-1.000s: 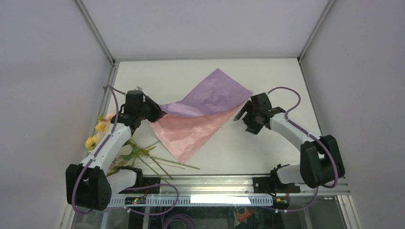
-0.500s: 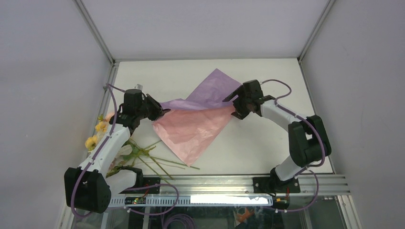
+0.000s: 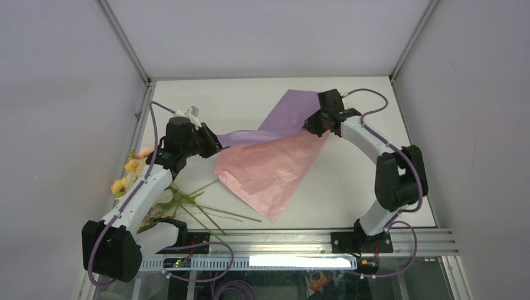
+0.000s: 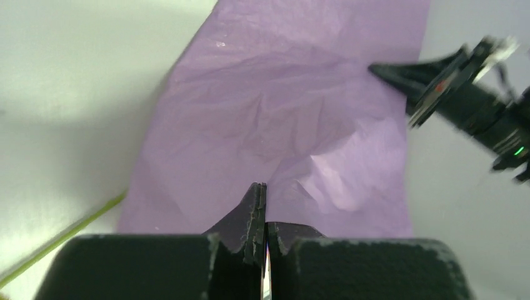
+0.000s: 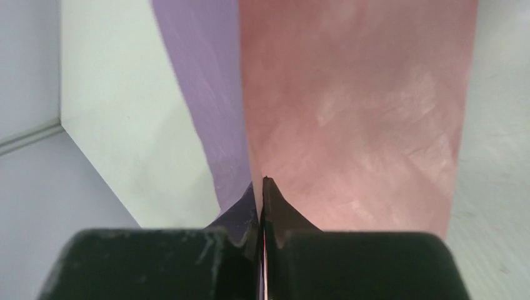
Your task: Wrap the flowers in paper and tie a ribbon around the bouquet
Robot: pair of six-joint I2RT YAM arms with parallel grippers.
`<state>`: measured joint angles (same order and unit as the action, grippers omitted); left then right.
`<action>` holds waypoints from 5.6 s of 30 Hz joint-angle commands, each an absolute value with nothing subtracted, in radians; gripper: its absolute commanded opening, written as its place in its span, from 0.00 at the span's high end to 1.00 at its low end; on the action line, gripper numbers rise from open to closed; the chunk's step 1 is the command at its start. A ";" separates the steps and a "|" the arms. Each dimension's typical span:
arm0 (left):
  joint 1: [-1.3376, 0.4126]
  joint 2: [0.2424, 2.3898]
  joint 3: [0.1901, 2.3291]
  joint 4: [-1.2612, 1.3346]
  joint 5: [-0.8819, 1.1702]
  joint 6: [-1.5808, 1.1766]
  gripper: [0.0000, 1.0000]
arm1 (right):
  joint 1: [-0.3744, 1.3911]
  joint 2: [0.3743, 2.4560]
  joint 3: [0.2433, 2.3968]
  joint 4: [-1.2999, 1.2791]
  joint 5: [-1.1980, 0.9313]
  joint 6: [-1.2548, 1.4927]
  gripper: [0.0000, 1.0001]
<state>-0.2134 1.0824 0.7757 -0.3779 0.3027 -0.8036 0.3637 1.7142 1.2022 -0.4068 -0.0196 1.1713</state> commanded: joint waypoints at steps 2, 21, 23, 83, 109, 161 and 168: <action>-0.374 1.041 0.768 -0.111 0.498 -0.642 1.00 | 0.348 1.406 1.329 -0.622 0.288 0.974 1.00; -0.430 1.261 0.859 0.089 0.590 -1.059 1.00 | 0.516 1.513 1.885 -0.971 0.576 0.674 1.00; -0.380 1.305 0.868 0.019 0.573 -1.073 1.00 | 0.515 1.629 1.983 -0.974 0.581 0.627 1.00; -0.006 1.298 1.339 -1.549 0.221 0.694 0.26 | 0.003 2.119 1.470 -0.879 0.301 0.397 1.00; 0.157 1.323 1.299 -1.351 0.281 0.385 0.24 | 0.953 1.768 1.304 -0.068 -0.338 0.144 0.57; 0.270 1.050 1.663 -1.267 0.084 0.247 0.01 | 1.249 1.946 1.777 -0.228 -0.214 0.128 1.00; 0.270 1.105 1.913 -1.356 0.102 0.267 0.01 | 1.152 1.845 1.730 -0.077 -0.203 0.360 1.00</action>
